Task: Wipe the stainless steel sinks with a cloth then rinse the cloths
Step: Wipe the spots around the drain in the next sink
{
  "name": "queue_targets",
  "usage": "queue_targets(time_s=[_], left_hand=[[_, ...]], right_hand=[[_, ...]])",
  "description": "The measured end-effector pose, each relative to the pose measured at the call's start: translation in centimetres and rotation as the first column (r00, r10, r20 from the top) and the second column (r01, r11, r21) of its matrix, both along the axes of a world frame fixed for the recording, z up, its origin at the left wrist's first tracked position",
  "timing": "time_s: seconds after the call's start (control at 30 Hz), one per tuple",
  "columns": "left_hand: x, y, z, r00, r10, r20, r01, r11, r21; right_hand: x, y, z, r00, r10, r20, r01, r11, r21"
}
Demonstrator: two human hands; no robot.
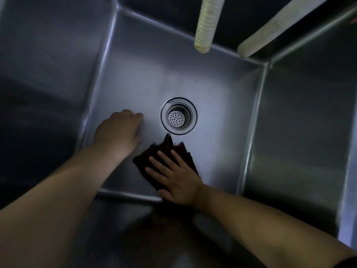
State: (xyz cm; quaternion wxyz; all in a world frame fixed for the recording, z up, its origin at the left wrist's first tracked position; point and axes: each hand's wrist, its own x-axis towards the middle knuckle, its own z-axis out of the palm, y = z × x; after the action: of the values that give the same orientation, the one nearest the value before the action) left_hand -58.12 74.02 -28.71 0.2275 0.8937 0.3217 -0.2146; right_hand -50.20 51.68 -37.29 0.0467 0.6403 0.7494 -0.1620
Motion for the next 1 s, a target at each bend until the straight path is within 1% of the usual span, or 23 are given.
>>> queue_targets(time_s=[0.07, 0.13, 0.2, 0.33, 0.43, 0.57, 0.7, 0.8, 0.93, 1.0], left_hand=[[0.2, -1.2, -0.6, 0.995, -0.095, -0.041, 0.097, 0.995, 0.028], [0.4, -2.3, -1.3, 0.972, -0.183, -0.144, 0.196, 0.977, 0.084], [0.4, -3.3, -1.9, 0.944, -0.225, -0.24, 0.258, 0.959, 0.116], [0.2, -4.5, -2.7, 0.908, -0.257, -0.33, 0.306, 0.946, 0.105], [0.3, -5.0, -3.0, 0.898, -0.256, -0.357, 0.307, 0.947, 0.092], [0.5, -5.1, -3.3, 0.887, -0.256, -0.384, 0.306, 0.949, 0.077], [0.4, -5.2, -3.7, 0.879, -0.266, -0.395, 0.317, 0.946, 0.07], [0.4, -5.2, -3.8, 0.877, -0.264, -0.401, 0.317, 0.946, 0.069], [0.6, -5.2, -3.5, 0.876, -0.268, -0.4, 0.314, 0.948, 0.054], [0.7, -5.1, -3.4, 0.872, -0.276, -0.403, 0.325, 0.944, 0.058]], right_hand=[[2.2, -2.8, 0.2, 0.999, 0.047, -0.01, -0.047, 0.999, 0.012], [4.8, -4.9, 0.4, 1.0, 0.011, 0.021, -0.012, 0.999, 0.037], [6.9, -6.0, 0.4, 0.99, -0.111, 0.085, 0.108, 0.993, 0.043], [9.4, -4.8, 0.5, 0.914, -0.369, 0.17, 0.373, 0.928, 0.009], [11.6, -2.7, 0.6, 0.849, -0.487, 0.202, 0.494, 0.869, 0.019], [16.0, 1.3, 0.8, 0.768, -0.602, 0.217, 0.613, 0.79, 0.02], [21.7, 6.7, 0.4, 0.65, -0.722, 0.239, 0.727, 0.682, 0.082], [25.5, 9.4, -0.2, 0.576, -0.779, 0.248, 0.786, 0.611, 0.095], [26.9, 9.2, -0.4, 0.539, -0.806, 0.246, 0.811, 0.575, 0.105], [25.8, 7.7, -0.2, 0.495, -0.84, 0.223, 0.839, 0.529, 0.131]])
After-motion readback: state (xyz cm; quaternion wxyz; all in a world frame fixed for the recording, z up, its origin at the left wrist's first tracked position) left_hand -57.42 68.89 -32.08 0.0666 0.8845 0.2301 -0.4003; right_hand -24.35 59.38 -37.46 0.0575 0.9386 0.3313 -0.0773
